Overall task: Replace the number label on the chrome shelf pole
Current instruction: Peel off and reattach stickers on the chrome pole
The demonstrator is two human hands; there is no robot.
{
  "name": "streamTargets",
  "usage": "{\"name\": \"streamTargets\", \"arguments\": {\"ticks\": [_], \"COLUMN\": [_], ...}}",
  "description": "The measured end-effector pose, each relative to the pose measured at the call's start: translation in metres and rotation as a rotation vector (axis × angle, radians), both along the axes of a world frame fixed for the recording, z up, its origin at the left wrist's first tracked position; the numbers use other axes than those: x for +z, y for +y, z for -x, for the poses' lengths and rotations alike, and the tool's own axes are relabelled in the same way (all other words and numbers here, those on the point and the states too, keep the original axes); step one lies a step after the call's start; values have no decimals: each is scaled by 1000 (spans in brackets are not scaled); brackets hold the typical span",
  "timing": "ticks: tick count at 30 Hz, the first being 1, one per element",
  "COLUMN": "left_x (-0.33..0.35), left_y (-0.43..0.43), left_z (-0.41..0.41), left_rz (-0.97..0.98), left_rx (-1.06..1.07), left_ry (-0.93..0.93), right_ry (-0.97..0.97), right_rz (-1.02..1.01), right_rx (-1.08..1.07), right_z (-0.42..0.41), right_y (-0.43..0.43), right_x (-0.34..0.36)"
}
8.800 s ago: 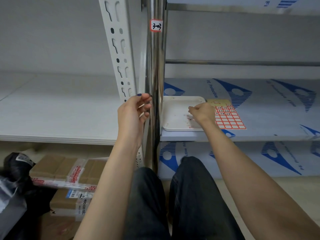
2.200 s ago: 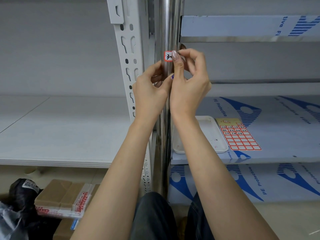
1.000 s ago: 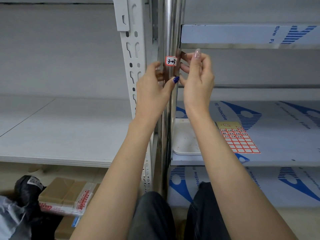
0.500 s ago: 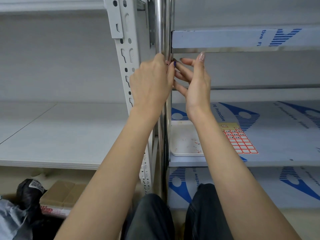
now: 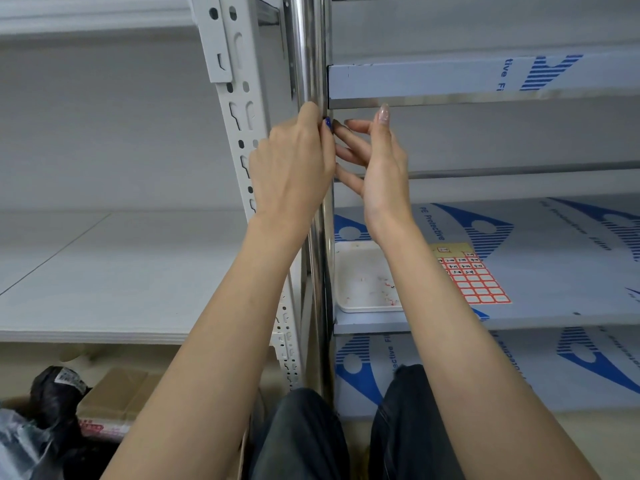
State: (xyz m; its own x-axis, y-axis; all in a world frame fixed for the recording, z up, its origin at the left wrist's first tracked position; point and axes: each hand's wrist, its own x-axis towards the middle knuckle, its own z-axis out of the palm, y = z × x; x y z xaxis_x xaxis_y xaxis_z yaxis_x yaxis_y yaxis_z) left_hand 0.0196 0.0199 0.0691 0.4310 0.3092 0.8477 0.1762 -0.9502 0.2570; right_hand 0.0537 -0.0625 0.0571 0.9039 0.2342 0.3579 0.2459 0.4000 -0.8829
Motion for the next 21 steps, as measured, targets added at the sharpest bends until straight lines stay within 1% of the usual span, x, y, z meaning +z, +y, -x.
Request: {"name": "streamTargets", "arguments": {"ticks": [4, 9, 14, 17, 20, 21], "left_x": [-1, 3, 6, 5, 6, 7], "left_y": [6, 24, 29, 31, 35, 35], "left_z": [1, 3, 5, 9, 13, 13], "left_rz": [-79, -87, -97, -29, 123, 146], "left_rx": [-106, -351, -397, -400, -413, -404], "left_ry": [-85, -23, 13, 5, -34, -33], "right_ry": [-5, -3, 1, -3, -2, 0], "right_rz": [16, 38, 61, 67, 66, 63], "right_rx": [-2, 12, 9, 8, 1, -1], "right_z": [1, 2, 4, 4, 4, 4], "right_y": [-1, -2, -4, -4, -3, -3], "right_x": [0, 3, 4, 4, 3, 3]}}
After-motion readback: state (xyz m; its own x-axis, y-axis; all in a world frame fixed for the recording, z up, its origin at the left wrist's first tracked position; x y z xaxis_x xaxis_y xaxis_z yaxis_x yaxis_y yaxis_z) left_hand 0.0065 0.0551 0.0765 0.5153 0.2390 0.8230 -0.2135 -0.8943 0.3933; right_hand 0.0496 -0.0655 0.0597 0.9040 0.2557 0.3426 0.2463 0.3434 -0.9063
